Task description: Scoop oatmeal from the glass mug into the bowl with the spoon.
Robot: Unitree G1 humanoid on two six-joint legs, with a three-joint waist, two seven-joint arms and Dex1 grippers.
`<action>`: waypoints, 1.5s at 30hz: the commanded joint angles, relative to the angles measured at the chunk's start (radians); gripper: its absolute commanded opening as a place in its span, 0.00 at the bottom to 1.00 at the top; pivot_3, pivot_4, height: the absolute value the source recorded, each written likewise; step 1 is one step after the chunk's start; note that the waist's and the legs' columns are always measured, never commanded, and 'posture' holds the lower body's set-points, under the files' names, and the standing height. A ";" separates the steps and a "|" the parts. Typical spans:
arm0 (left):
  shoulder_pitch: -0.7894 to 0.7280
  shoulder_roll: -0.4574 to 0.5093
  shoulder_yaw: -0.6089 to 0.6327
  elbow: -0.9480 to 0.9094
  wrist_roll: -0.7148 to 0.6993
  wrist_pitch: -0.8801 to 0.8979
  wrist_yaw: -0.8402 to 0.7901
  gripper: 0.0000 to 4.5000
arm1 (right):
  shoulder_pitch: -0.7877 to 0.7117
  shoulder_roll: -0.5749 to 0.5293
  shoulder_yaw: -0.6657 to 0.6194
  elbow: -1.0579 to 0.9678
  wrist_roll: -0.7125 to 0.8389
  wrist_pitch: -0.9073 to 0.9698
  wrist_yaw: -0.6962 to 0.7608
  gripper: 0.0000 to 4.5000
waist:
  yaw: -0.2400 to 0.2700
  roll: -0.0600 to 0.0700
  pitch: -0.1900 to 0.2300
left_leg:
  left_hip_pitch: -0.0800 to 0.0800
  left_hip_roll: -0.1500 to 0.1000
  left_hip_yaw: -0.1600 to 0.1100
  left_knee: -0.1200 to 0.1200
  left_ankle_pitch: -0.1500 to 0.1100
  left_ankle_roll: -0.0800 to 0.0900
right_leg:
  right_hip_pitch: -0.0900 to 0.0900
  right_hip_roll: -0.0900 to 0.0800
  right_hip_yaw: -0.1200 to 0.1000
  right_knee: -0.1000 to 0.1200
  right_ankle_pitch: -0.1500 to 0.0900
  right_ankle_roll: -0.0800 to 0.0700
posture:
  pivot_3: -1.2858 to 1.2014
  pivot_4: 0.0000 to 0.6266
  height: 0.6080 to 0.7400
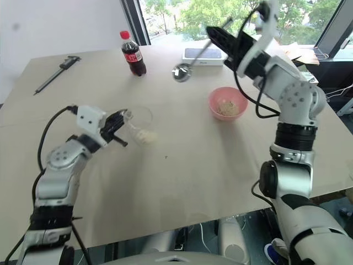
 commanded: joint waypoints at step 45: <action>-0.263 -0.087 -0.072 0.287 0.067 -0.195 0.004 0.00 | 0.214 0.153 0.521 0.110 -0.686 -0.736 0.266 0.00 | -0.005 -0.001 0.000 | -0.003 -0.003 0.002 0.002 0.001 -0.002 | -0.007 -0.001 0.001 0.006 0.000 0.000 | 0.52 0.24 1.00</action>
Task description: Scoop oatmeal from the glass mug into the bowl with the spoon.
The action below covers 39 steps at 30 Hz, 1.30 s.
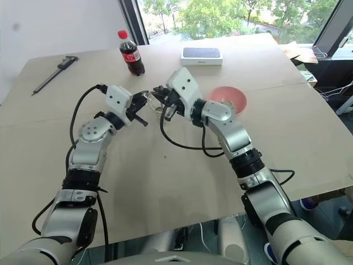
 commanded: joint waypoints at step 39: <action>-0.056 -0.078 -0.028 0.086 0.026 -0.028 0.082 0.00 | -0.213 0.179 -0.822 -0.121 0.598 1.023 -0.797 0.00 | 0.003 0.000 -0.001 | 0.000 0.000 0.000 0.000 0.000 0.000 | 0.000 -0.001 0.001 0.002 0.000 0.000 | 0.52 0.24 1.00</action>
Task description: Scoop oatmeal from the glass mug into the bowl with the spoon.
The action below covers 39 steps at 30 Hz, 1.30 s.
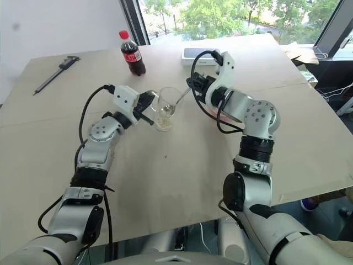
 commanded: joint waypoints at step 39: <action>-0.133 -0.158 0.017 0.289 0.026 -0.373 0.171 0.00 | -0.079 -0.129 -0.143 0.060 0.369 -0.164 -0.301 0.00 | -0.001 0.000 0.000 | -0.001 0.000 0.002 -0.001 0.001 0.002 | 0.000 0.000 0.001 0.000 0.000 0.000 | 0.52 0.24 1.00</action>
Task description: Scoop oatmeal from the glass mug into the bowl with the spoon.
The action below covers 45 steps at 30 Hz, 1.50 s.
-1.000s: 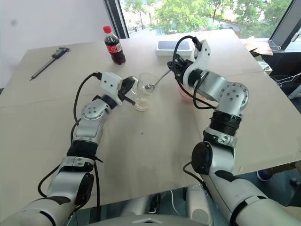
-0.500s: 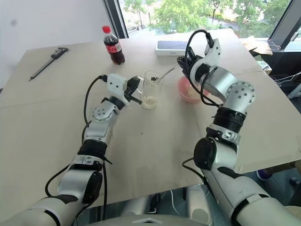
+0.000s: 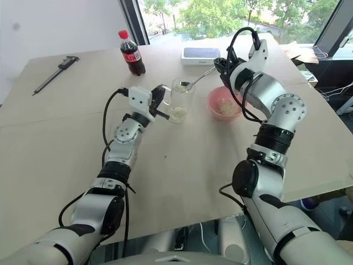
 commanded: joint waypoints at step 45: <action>0.216 0.006 0.099 -0.395 -0.201 0.165 -0.015 0.00 | 0.187 -0.609 0.709 -0.124 -0.648 -0.551 0.867 0.00 | 0.003 0.000 0.000 | 0.002 0.002 0.009 0.000 -0.002 0.004 | -0.001 0.001 0.006 -0.004 0.000 0.001 | 0.52 0.24 1.00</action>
